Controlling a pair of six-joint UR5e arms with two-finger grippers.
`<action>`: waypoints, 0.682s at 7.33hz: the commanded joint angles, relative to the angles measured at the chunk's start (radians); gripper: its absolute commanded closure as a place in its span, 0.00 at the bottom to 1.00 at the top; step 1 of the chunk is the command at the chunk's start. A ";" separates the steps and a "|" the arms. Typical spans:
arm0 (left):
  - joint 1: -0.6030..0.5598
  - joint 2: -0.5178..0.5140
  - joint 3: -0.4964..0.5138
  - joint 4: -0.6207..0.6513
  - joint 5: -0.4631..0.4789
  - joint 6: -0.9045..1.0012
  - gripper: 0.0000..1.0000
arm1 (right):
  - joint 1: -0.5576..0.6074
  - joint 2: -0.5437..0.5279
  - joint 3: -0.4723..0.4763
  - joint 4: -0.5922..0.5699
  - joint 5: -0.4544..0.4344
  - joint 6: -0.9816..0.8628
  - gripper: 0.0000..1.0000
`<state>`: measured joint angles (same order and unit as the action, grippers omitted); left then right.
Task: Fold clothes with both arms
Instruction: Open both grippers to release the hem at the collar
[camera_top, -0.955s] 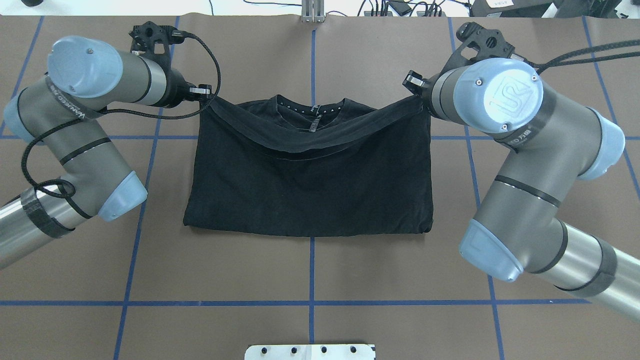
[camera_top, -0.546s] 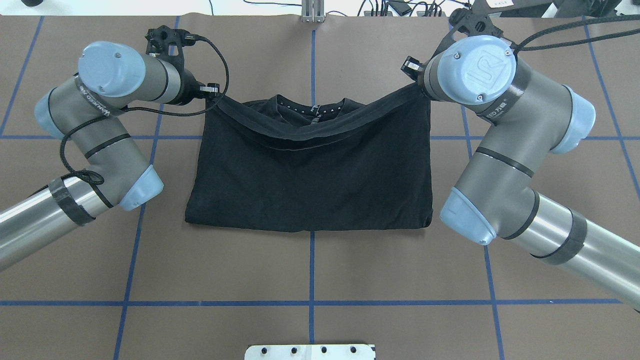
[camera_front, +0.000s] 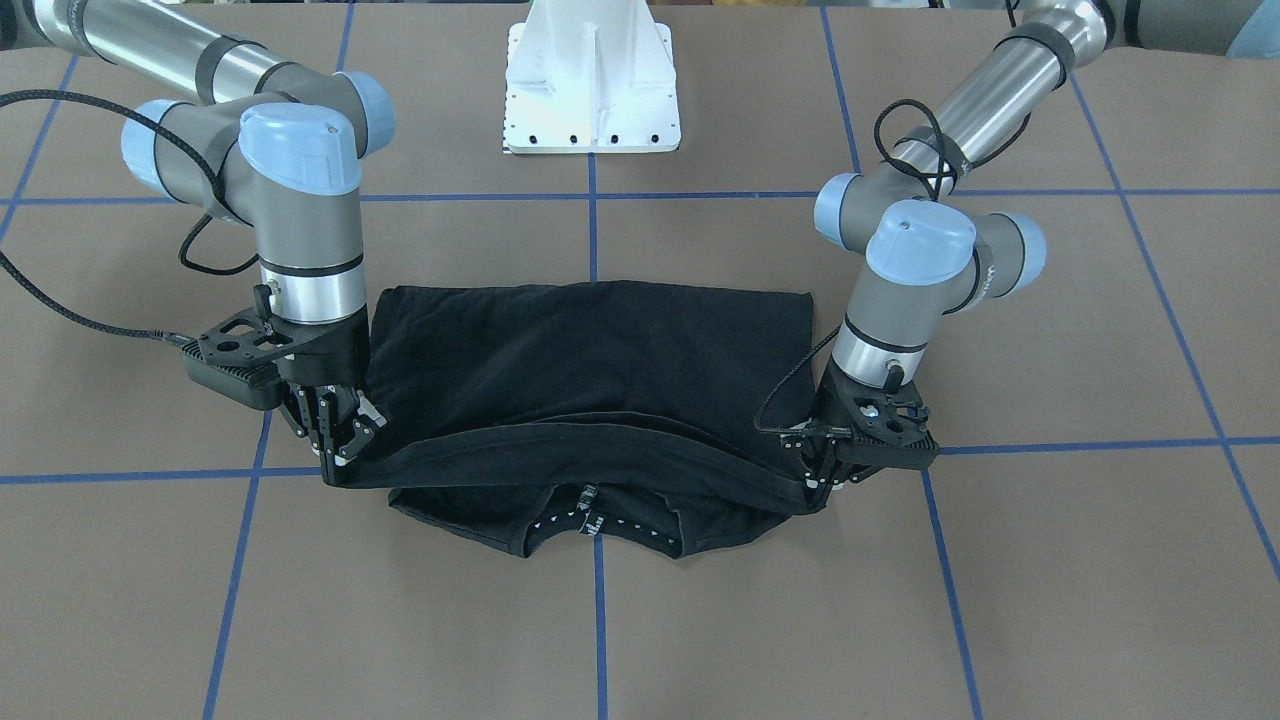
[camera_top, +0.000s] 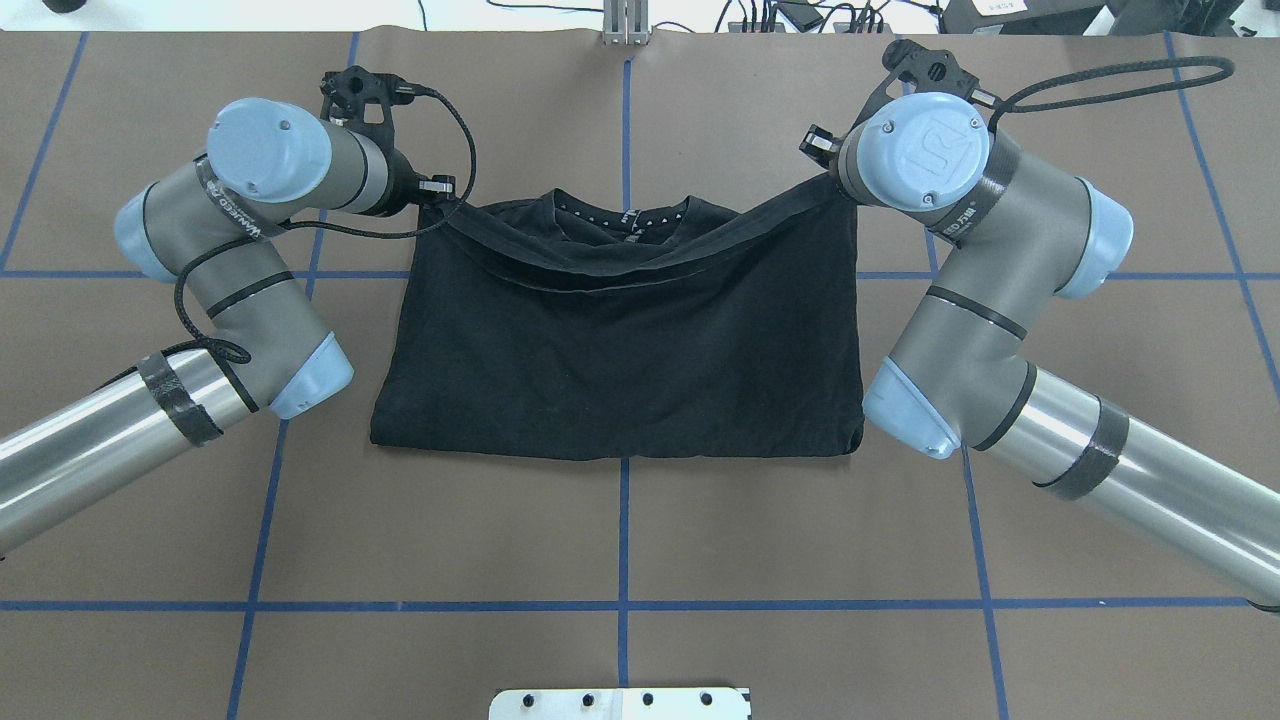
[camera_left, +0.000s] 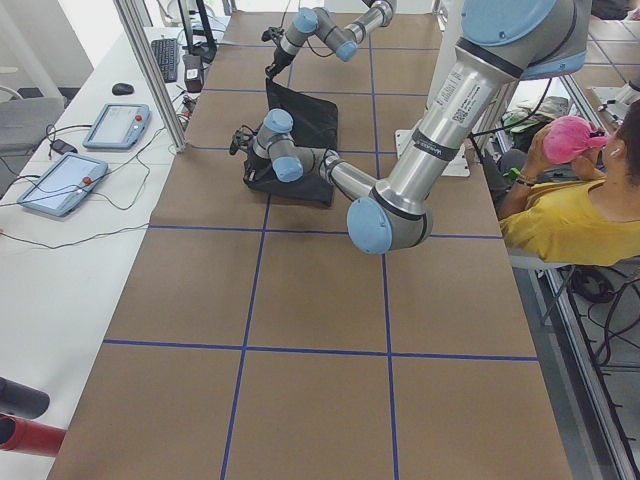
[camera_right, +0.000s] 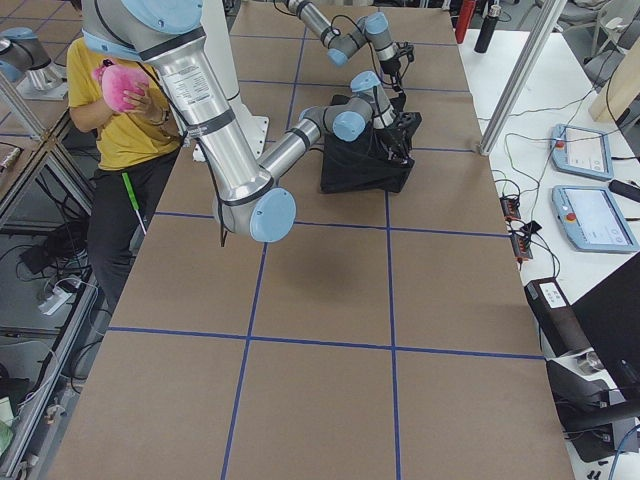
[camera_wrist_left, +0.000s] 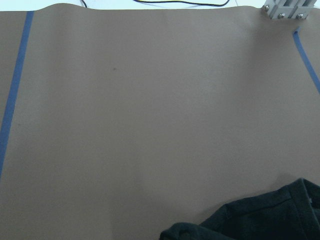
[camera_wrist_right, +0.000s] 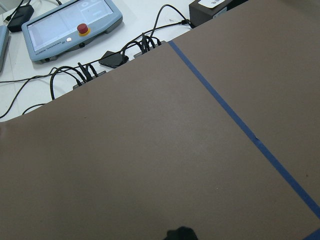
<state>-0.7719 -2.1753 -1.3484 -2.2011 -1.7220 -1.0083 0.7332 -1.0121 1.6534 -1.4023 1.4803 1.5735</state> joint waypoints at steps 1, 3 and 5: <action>0.002 0.000 0.008 0.000 0.001 0.001 1.00 | 0.003 0.000 -0.006 0.005 0.002 -0.026 1.00; 0.000 0.000 0.008 -0.002 0.001 0.001 1.00 | 0.006 -0.011 -0.007 0.005 0.002 -0.046 1.00; 0.000 -0.001 0.008 -0.003 -0.001 0.075 1.00 | 0.006 -0.016 -0.009 0.005 0.002 -0.061 1.00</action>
<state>-0.7715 -2.1754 -1.3408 -2.2029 -1.7221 -0.9858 0.7389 -1.0239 1.6451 -1.3975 1.4818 1.5235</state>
